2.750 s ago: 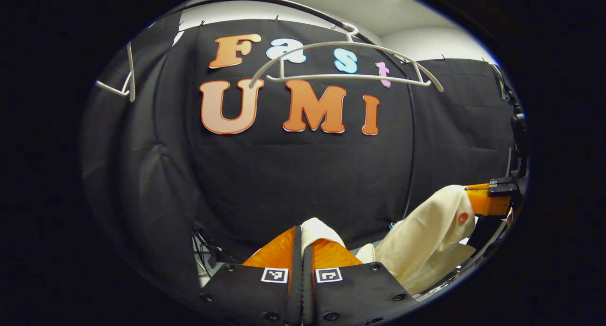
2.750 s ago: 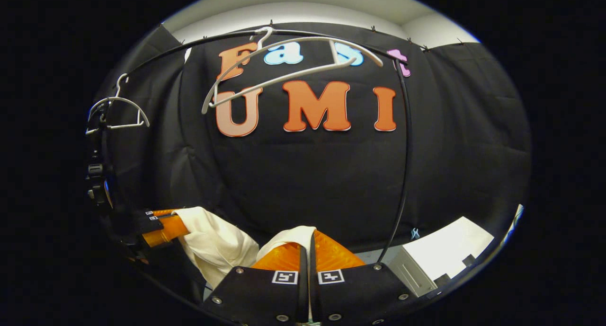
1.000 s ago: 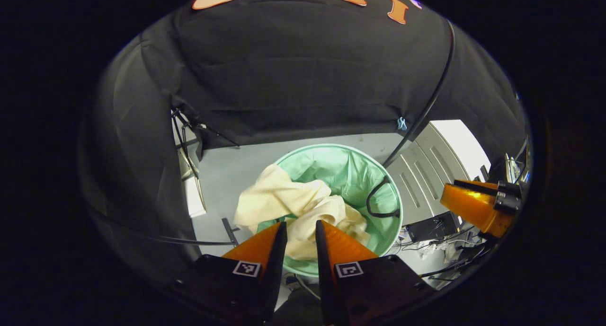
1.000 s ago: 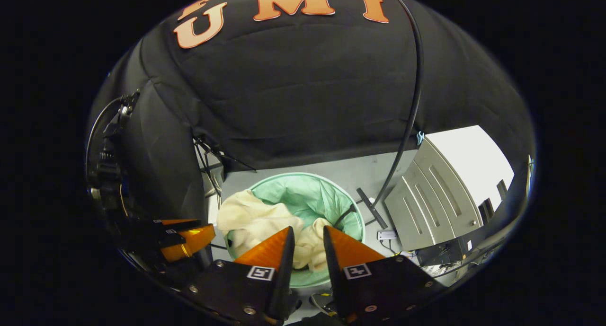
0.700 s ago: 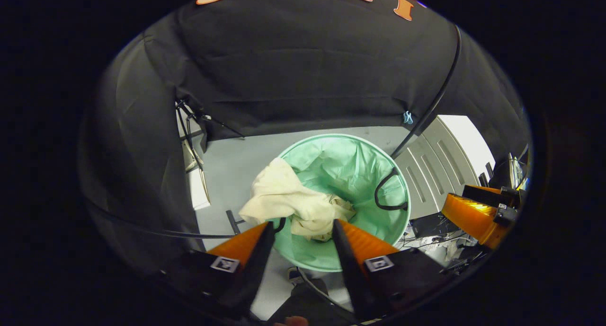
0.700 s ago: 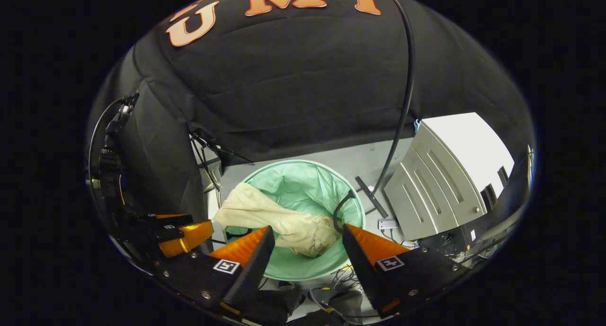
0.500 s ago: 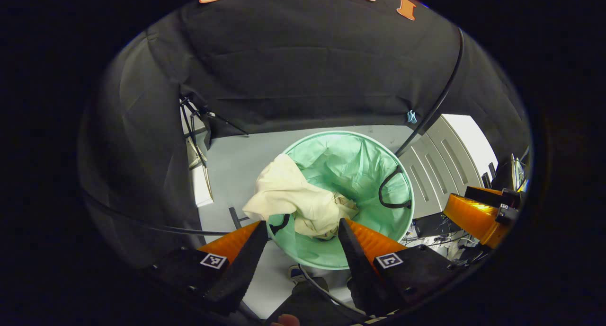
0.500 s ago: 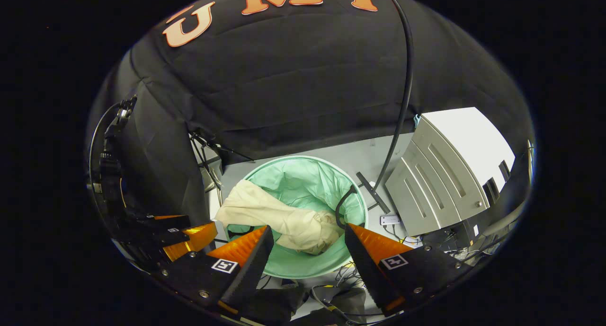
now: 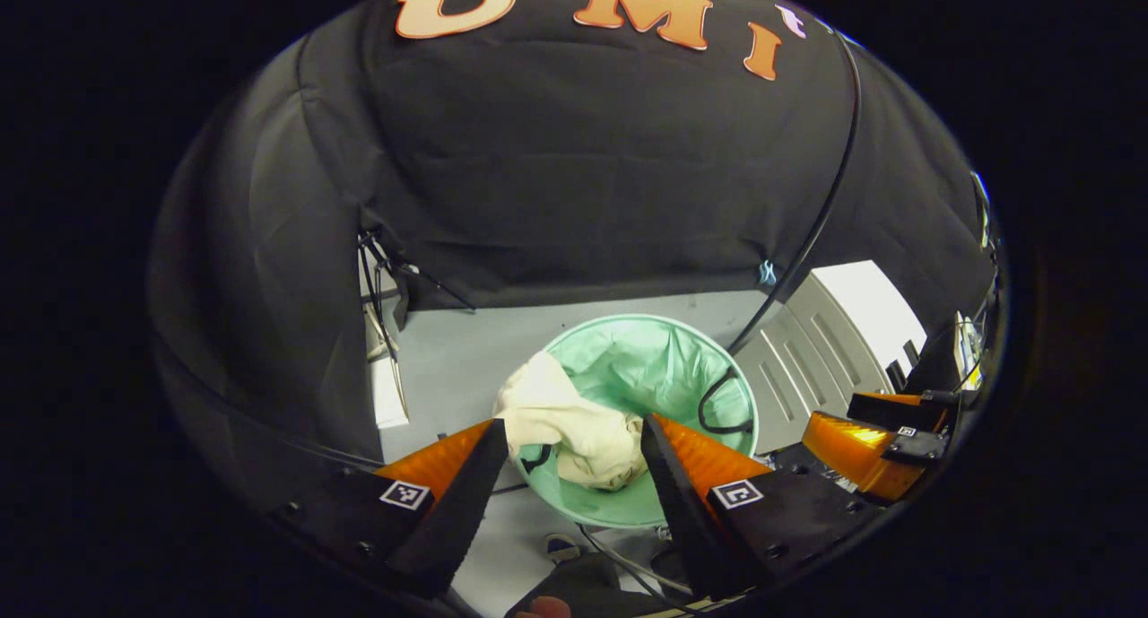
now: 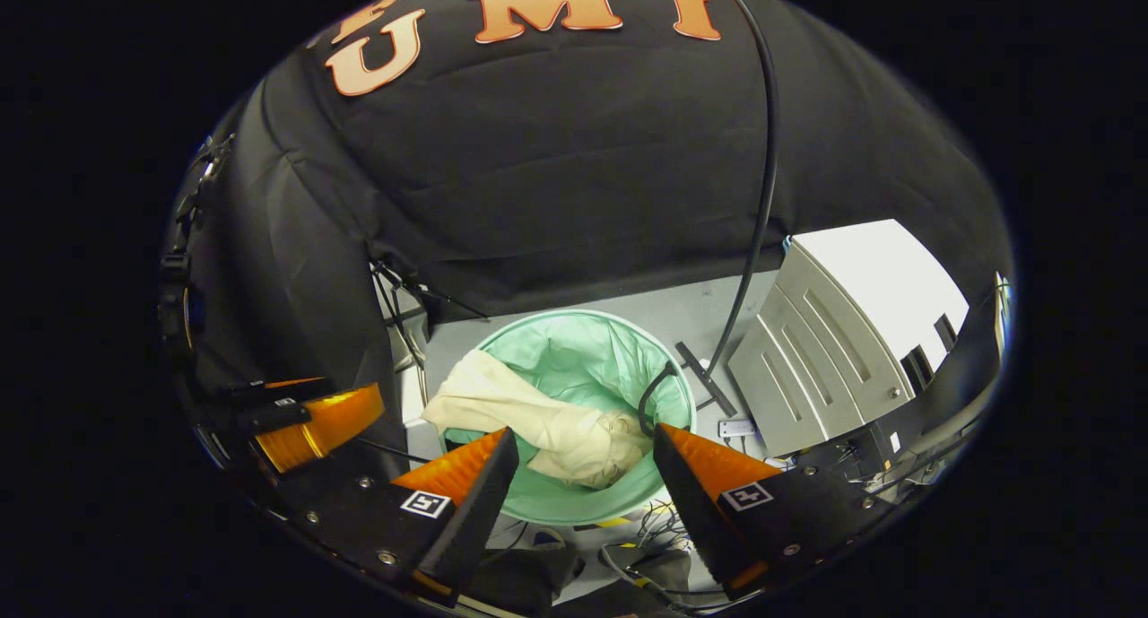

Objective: Grasp the clothes on the hanger with both hands and then place them into the laundry hamper below.

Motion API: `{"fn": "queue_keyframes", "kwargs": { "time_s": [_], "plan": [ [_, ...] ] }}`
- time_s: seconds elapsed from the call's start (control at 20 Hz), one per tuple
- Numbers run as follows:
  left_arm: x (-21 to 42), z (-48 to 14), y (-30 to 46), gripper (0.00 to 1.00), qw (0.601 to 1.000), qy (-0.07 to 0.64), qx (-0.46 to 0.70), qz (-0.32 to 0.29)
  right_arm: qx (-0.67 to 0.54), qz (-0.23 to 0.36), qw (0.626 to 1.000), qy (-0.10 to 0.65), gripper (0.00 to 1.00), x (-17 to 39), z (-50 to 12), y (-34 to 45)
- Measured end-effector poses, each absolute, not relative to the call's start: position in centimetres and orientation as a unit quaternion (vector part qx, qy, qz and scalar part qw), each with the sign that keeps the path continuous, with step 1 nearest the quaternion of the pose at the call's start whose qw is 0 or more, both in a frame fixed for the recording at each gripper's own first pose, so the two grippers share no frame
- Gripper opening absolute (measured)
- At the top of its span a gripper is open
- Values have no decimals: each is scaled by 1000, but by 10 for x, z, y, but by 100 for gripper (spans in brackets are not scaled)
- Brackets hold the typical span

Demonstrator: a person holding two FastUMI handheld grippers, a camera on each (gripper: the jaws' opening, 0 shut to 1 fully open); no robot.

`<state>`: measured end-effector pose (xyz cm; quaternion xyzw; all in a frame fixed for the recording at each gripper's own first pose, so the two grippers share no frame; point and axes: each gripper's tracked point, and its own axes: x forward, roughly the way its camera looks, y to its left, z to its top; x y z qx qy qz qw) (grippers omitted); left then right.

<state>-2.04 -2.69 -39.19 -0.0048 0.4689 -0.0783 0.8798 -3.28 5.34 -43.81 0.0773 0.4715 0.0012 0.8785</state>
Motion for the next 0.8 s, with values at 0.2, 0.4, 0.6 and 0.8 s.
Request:
{"fn": "queue_keyframes", "kwargs": {
  "time_s": [0.2, 0.4, 0.6, 0.8],
  "plan": [
    [-13, -345, -15, 99, 901, 427, -7, -72, 79, -4, 898, 432, 94, -26, -389, 51],
    [4, -263, -2, 98, 935, 348, -1, -66, 80, -12, 926, 369, 94, -10, -320, 47],
    [17, -188, 4, 97, 959, 277, -18, -63, 73, -17, 950, 302, 93, 5, -245, 44],
    [28, -117, 15, 98, 976, 206, -38, -58, 73, -16, 968, 238, 93, 17, -172, 44]
  ]
}}
